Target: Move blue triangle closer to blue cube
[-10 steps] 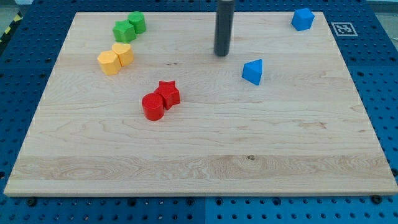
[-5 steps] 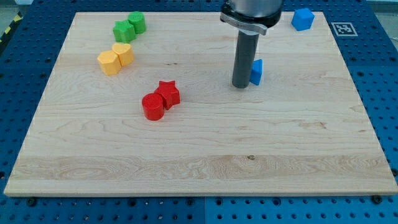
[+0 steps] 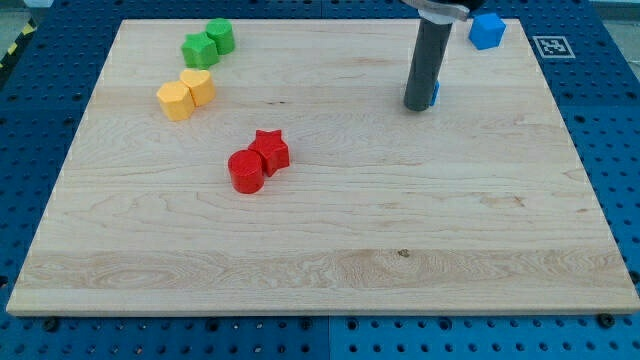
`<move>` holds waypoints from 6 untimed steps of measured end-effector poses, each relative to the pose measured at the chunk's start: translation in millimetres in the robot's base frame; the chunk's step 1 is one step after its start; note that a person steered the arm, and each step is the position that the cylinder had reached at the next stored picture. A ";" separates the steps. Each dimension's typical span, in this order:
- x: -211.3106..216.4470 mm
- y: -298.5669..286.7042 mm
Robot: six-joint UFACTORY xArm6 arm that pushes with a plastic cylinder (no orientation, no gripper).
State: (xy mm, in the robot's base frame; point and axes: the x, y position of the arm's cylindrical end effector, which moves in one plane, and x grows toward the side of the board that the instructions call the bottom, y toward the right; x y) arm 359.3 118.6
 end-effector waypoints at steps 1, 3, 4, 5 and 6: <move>-18.4 6.6; -70.3 14.4; -93.2 23.0; -100.8 36.2; -100.8 47.8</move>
